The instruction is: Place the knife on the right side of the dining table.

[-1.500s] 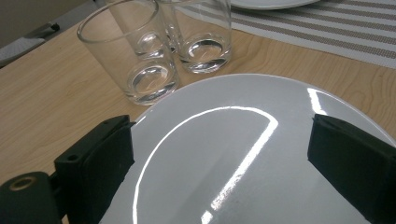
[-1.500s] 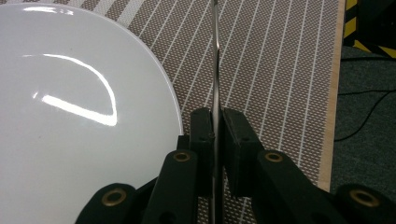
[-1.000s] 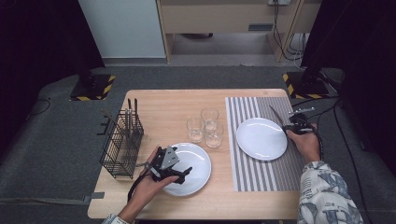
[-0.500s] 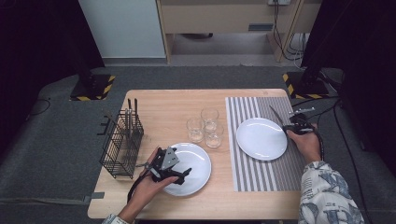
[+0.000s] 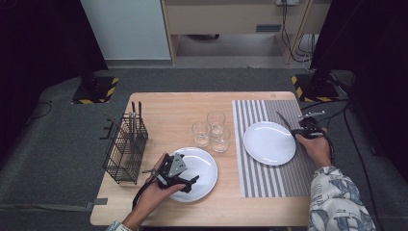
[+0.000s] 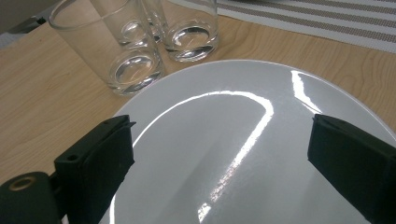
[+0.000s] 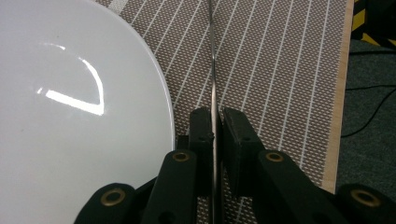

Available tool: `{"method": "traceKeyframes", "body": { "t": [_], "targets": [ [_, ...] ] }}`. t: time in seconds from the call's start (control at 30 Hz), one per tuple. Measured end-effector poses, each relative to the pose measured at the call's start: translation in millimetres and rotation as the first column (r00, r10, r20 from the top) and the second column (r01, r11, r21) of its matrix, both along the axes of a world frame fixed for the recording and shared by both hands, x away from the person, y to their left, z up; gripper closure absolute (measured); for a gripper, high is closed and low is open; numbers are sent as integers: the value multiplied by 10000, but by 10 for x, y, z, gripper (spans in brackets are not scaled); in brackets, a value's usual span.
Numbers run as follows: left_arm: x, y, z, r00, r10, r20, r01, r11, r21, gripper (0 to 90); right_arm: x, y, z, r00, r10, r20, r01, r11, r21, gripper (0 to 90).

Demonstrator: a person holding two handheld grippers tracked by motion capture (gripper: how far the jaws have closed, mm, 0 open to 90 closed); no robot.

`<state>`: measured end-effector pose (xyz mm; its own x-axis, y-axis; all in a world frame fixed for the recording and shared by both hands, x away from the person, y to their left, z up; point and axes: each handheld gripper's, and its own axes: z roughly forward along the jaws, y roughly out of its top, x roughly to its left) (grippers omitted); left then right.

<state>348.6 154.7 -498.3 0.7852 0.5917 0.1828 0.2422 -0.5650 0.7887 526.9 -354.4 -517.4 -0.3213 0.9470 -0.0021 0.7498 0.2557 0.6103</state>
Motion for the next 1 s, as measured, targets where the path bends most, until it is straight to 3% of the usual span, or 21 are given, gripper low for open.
{"method": "traceKeyframes", "body": {
  "t": [0.17,0.37,0.57,0.73,0.8,0.93,1.0],
  "targets": [
    [-3,-16,-9,10000,3,10,-3,10000,66,62,11,-13,13,9999,33,160,-36,9998,198,823],
    [-3,-28,-22,10000,-37,-6,37,10000,70,62,35,-28,-13,10000,17,46,-18,9992,404,822],
    [-2,-20,-7,10000,44,70,-45,10000,46,62,51,-82,-1,9996,-273,-85,275,9994,231,759],
    [-13,-31,0,10000,18,85,-18,10000,53,62,49,-109,-4,9993,-373,-62,374,9987,353,749],
    [-19,-40,5,9999,-28,99,28,10000,52,62,54,-105,1,9991,-429,-19,430,9983,399,744],
    [-43,-59,31,9997,-244,71,245,9996,-162,62,68,-97,37,9977,-564,368,526,9938,979,682],
    [-52,-70,46,9996,-245,138,247,9995,-192,62,78,-87,52,9979,-570,317,541,9949,856,690]
  ]
}}
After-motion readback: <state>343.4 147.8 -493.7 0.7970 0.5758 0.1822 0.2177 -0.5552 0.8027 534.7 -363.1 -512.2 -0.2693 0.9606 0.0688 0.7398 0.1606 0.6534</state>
